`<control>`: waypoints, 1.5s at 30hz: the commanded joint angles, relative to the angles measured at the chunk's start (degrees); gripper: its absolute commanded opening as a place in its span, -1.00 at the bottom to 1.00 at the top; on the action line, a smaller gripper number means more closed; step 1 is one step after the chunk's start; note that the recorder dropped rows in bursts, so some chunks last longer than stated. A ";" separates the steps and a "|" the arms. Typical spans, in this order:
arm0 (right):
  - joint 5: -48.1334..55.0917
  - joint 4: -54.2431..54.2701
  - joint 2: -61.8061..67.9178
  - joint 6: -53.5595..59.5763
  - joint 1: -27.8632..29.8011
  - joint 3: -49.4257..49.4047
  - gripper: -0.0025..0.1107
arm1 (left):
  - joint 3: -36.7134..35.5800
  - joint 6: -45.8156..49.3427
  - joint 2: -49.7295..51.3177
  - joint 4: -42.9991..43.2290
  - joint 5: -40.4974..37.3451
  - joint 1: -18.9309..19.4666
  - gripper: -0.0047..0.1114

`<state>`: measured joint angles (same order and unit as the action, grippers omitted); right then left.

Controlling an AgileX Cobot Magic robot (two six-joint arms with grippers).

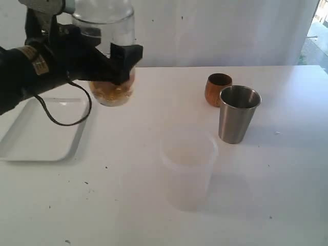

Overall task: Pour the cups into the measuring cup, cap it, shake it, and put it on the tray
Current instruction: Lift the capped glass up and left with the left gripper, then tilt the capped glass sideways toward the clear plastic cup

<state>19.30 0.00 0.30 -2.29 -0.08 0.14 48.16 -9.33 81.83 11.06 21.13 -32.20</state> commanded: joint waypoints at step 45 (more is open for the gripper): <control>0.00 0.00 -0.30 -0.09 0.08 -0.14 -0.96 | 0.84 44.99 10.78 8.48 1.69 -3.84 -0.92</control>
<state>19.40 0.00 0.30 -2.38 -0.08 0.14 47.94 31.47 93.19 24.22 19.71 -35.90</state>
